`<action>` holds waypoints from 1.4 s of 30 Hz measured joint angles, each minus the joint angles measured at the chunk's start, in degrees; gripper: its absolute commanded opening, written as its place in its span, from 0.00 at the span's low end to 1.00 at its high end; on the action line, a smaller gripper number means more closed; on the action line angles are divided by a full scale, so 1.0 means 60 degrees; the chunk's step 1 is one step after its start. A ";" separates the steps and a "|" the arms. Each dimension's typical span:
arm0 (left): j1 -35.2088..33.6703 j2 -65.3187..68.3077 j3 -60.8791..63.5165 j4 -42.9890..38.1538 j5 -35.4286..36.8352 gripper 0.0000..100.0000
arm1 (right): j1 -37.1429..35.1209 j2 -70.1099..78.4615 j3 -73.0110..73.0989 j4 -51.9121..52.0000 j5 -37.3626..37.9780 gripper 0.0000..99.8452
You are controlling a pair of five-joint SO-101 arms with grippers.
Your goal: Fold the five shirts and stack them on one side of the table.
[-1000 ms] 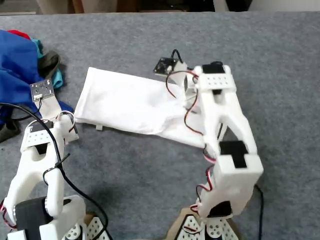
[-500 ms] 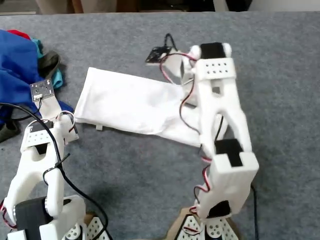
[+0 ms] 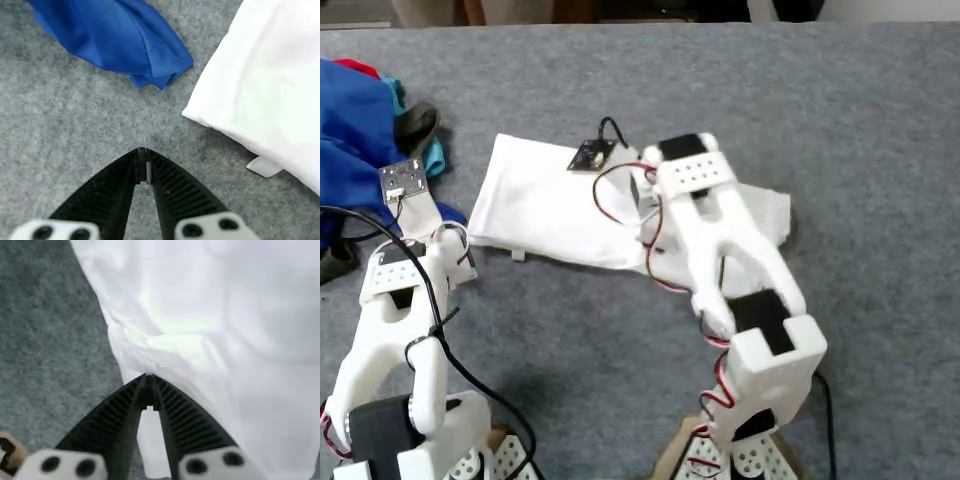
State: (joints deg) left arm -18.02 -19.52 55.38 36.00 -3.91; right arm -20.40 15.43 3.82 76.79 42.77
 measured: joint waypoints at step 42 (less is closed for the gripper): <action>-0.0733 0.0103 -0.6212 0.4806 0.0894 0.26 | 0.3443 0.2623 -0.8000 0.1685 -0.3912 0.01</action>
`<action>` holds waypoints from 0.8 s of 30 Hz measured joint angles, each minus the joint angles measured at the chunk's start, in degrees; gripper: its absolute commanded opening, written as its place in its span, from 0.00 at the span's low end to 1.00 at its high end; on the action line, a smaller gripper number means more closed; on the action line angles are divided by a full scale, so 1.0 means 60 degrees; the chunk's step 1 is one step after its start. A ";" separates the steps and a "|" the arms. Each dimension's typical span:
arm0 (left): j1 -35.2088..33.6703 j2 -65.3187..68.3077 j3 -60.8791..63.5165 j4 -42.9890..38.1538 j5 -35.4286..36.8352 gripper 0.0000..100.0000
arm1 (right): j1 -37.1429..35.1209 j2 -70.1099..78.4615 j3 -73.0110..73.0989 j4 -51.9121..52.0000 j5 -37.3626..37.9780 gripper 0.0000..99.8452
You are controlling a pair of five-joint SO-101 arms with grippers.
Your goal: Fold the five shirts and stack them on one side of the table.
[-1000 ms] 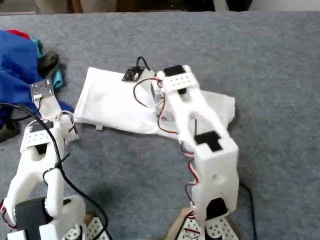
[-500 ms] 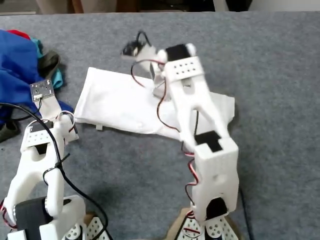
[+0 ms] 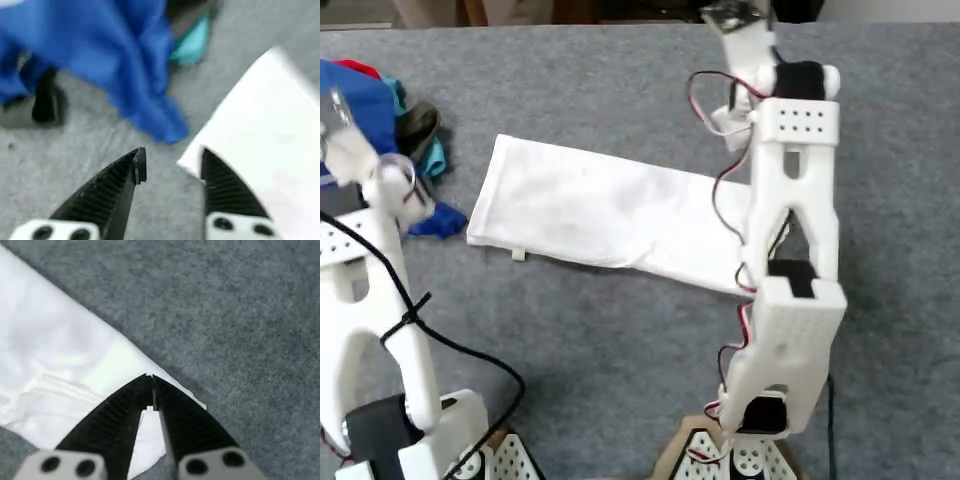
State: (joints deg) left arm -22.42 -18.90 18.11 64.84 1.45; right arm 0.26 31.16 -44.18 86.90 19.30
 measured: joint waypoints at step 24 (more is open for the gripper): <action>0.1582 0.9978 -0.8864 0.1275 -0.1700 0.25 | 0.2051 0.2667 0.0000 -0.3941 -0.1187 0.01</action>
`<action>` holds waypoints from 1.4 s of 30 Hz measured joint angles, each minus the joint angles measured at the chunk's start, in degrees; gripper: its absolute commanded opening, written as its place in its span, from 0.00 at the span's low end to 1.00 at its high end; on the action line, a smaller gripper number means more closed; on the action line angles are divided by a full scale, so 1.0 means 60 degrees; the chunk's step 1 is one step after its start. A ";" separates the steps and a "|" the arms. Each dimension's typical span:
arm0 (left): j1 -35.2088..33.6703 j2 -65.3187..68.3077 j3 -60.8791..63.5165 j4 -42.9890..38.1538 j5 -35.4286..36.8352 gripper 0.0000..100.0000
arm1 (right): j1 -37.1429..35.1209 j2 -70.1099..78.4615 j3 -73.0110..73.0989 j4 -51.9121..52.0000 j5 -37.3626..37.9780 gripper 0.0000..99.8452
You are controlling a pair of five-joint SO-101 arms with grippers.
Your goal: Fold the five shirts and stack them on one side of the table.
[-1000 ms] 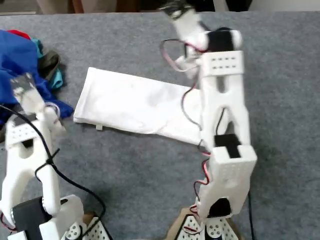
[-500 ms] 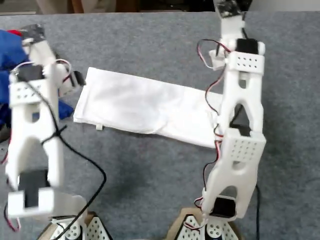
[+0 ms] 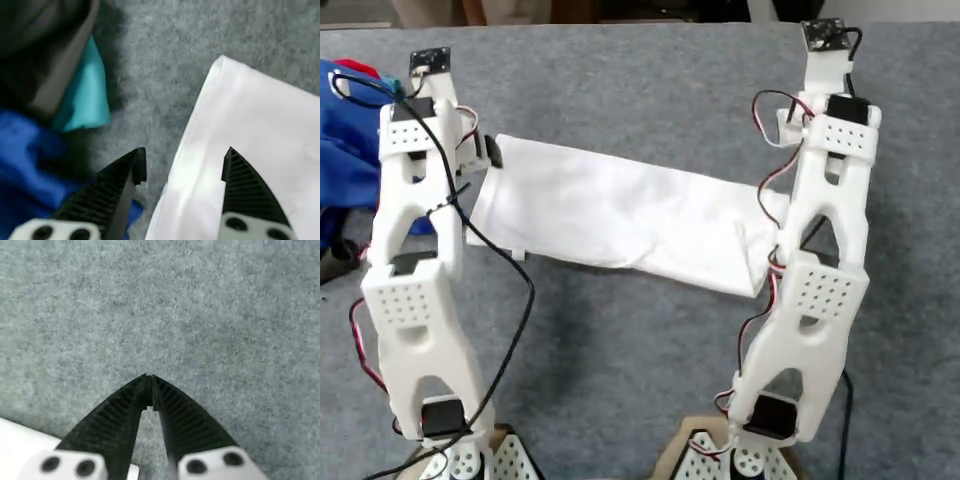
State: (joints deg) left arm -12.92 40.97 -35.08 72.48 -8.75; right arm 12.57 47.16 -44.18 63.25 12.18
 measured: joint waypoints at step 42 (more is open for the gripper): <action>0.0000 0.2051 -0.3033 0.2755 -0.2491 0.22 | -0.0044 0.0044 0.0000 -0.0132 0.0205 0.01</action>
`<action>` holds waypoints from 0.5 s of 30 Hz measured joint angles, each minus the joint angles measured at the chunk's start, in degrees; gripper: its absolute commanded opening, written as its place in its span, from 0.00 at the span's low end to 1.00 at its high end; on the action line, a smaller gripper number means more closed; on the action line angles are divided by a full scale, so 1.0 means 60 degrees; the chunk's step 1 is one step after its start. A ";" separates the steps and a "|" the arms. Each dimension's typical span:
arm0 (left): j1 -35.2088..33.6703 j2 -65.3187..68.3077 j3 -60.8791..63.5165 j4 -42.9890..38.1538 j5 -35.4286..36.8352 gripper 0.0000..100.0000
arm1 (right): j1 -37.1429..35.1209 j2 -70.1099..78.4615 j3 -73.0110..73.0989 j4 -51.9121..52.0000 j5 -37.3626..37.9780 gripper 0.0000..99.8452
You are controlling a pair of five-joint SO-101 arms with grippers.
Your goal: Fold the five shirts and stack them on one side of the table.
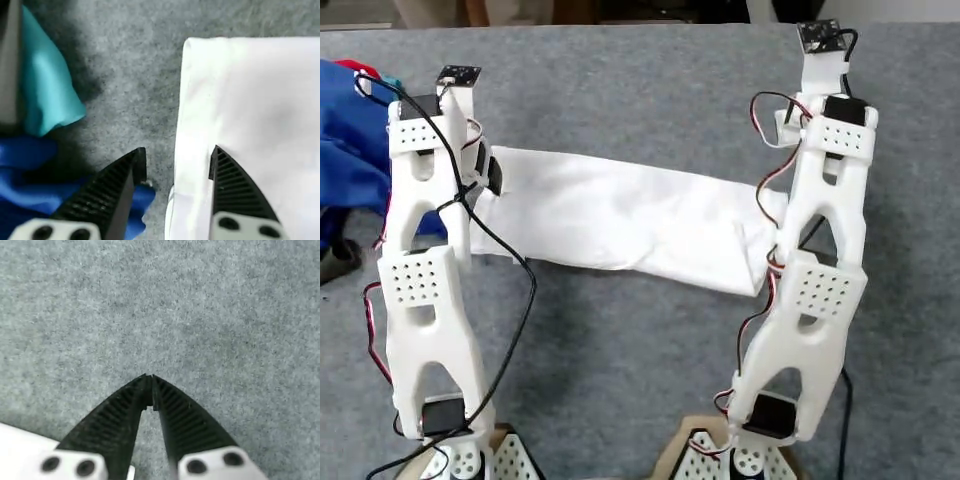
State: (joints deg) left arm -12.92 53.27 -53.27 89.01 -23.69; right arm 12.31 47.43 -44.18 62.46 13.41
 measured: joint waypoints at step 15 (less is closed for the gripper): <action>-0.0073 0.1026 -0.0513 0.0278 -0.0908 0.19 | -0.0044 0.0220 0.0000 0.0000 0.0000 0.01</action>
State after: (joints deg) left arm -13.36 59.43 -56.35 90.68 -29.14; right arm 12.04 48.75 -44.18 62.46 13.41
